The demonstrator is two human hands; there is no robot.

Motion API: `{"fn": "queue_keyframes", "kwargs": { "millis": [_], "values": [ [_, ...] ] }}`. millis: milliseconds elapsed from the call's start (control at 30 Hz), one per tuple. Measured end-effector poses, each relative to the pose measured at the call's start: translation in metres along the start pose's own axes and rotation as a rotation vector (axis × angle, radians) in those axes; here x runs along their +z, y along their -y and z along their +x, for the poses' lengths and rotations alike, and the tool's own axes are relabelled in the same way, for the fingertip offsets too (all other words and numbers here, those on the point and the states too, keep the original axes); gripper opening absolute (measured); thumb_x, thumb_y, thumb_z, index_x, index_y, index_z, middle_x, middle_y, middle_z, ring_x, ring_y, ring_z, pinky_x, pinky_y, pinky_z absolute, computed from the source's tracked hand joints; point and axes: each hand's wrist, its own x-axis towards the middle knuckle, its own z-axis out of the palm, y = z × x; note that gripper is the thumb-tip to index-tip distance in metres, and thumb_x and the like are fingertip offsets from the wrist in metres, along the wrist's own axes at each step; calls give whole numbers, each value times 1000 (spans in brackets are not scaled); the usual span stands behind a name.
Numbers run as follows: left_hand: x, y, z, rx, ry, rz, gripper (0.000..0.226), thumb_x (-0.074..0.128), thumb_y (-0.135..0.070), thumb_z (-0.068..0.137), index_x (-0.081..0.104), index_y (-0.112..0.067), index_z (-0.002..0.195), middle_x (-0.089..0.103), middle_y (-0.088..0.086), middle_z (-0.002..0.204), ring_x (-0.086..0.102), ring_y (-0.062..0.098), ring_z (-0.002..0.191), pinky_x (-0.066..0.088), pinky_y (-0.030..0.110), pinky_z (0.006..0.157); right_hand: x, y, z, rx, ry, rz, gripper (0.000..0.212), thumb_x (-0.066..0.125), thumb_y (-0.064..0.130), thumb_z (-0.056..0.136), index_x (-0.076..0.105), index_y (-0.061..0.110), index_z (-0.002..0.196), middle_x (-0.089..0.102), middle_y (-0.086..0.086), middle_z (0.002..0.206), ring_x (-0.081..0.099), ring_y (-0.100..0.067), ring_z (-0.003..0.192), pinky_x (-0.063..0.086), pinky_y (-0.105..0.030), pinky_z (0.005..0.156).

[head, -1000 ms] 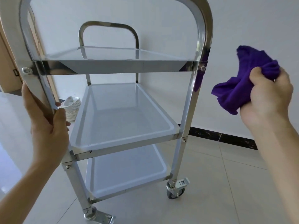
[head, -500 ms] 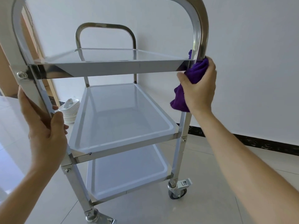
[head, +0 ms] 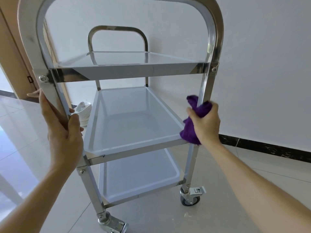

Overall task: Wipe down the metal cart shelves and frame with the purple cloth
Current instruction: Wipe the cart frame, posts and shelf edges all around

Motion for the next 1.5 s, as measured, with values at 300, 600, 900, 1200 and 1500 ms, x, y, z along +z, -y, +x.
{"fn": "queue_keyframes", "kwargs": {
  "millis": [300, 600, 900, 1200, 1500],
  "values": [
    [1, 1, 1, -6, 4, 24, 73, 43, -22, 96, 5, -43, 155, 51, 17, 139, 60, 34, 87, 51, 13, 63, 3, 33, 32, -130, -158, -41, 60, 76, 36, 81, 45, 16, 127, 62, 0, 117, 63, -18, 99, 55, -36, 86],
    [-1, 2, 0, -48, 33, 6, 73, 47, -17, 98, 8, -45, 154, 60, -16, 98, 59, 31, 76, 56, 18, 65, 4, -52, -22, 13, 65, 0, 51, 78, 37, 84, 42, 25, 118, 61, 2, 110, 63, -16, 99, 50, -23, 81],
    [-12, 51, -93, -215, 167, 160, 56, 56, -29, 99, 24, -52, 138, 52, -15, 86, 57, 4, 76, 52, 42, 70, -3, -85, -41, -28, 170, 122, 65, 78, 46, 76, 40, 31, 127, 59, 6, 123, 60, -9, 110, 45, -7, 86],
    [-16, 84, -100, -272, 143, 124, 40, 73, -57, 80, 49, -52, 112, 58, -4, 117, 61, 8, 89, 47, 29, 80, -4, -120, -51, -9, 198, 158, 74, 80, 51, 72, 44, 20, 129, 62, 2, 121, 63, -9, 107, 51, -27, 93],
    [-9, 96, -109, -335, 133, -83, 39, 71, -50, 81, 59, -49, 118, 62, -2, 94, 55, 36, 90, 47, 60, 82, 1, -148, -62, -11, 284, 90, 58, 85, 52, 68, 50, 28, 107, 66, 11, 102, 66, 1, 89, 51, -21, 81]
  ]
}}
